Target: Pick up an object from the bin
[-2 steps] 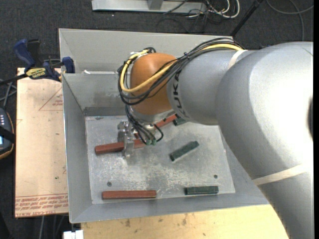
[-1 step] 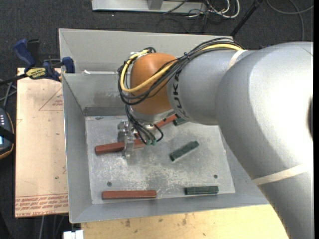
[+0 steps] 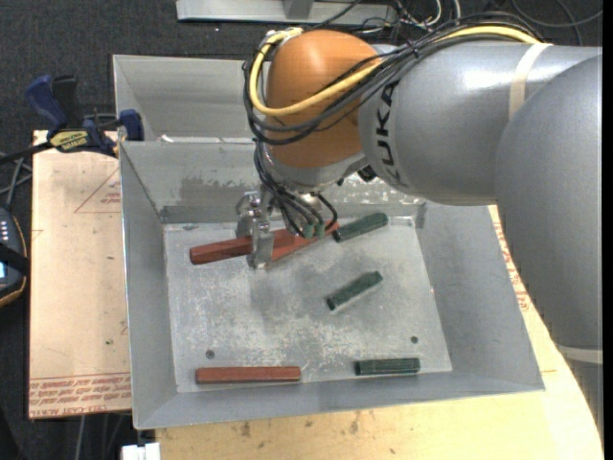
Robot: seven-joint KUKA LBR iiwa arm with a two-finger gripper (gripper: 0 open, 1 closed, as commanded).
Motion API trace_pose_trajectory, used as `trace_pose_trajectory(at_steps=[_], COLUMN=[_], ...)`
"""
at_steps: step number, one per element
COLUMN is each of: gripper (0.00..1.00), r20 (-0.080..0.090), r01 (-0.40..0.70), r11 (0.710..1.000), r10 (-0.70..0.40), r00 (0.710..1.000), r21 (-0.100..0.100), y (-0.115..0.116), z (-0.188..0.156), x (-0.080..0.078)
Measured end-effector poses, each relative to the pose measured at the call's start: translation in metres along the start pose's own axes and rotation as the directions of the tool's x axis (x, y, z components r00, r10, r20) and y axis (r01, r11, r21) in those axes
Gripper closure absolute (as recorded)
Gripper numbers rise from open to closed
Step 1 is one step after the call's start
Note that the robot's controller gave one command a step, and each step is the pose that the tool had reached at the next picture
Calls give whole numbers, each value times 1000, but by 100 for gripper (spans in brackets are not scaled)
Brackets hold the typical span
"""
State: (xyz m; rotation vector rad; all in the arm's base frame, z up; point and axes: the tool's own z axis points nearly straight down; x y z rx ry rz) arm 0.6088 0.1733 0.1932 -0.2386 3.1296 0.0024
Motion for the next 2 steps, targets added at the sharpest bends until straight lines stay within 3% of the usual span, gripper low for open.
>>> trace_pose_trajectory(at_steps=[1, 2], gripper=[100, 100], r20=[0, 4], r01=[0, 622], r11=[1000, 783], r10=[0, -622], r00=[1000, 783], r21=[0, 3], y=[0, -19], z=[0, -131], x=[0, 5])
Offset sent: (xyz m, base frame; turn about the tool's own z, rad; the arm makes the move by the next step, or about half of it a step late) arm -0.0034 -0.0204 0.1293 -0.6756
